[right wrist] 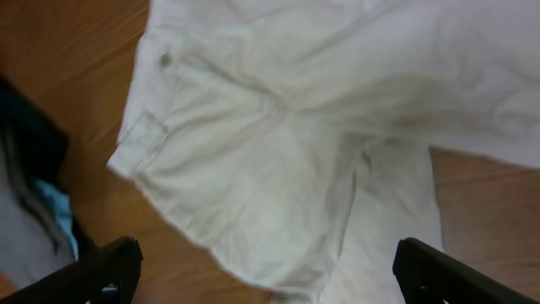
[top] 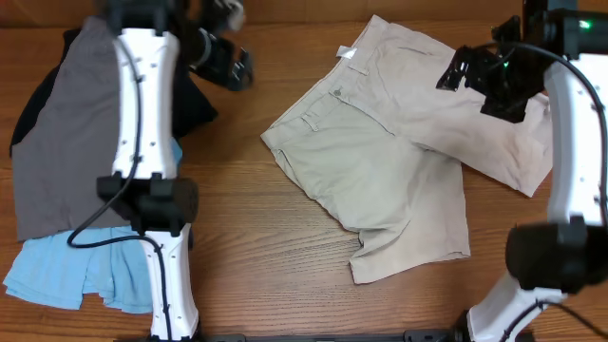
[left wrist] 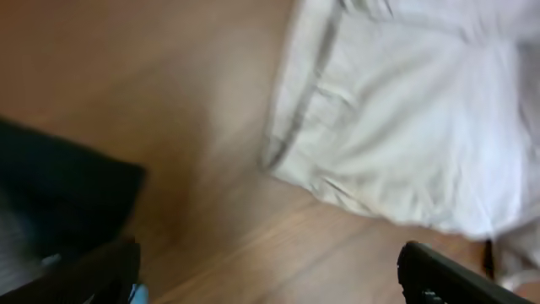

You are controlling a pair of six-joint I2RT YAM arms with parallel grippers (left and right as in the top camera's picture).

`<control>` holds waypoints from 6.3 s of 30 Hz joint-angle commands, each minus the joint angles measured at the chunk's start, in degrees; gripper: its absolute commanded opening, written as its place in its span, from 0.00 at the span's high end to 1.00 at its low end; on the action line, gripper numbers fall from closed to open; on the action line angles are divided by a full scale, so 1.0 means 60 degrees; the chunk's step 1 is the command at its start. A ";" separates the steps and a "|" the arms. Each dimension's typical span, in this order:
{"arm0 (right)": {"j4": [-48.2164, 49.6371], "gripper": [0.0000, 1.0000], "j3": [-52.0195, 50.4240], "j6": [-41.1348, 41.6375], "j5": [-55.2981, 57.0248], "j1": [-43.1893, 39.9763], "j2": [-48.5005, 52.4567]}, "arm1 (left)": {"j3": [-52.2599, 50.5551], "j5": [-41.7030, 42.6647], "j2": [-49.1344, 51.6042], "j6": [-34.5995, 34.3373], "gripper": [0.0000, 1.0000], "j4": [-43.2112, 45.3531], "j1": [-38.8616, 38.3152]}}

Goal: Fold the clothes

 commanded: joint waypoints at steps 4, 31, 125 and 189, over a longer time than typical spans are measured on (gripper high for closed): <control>-0.0637 0.10 0.0215 -0.0033 -0.0288 0.0685 -0.0627 | -0.2320 0.0517 0.0102 0.1902 0.00 0.1024 -0.0758; -0.0703 0.16 0.0211 -0.0244 0.0127 0.1071 -0.5639 | -0.7056 0.0310 0.0102 0.2051 0.42 0.4991 -0.1126; 0.7399 0.96 -1.2276 0.1767 0.0667 -0.2408 -0.1257 | -0.7158 -0.1872 -0.4309 -0.3519 0.00 0.3730 0.1115; 0.0546 0.12 -1.1621 0.9198 0.2109 -0.0787 -0.8746 | -1.3817 -0.3770 -0.5752 -1.2728 0.04 0.6127 -0.1064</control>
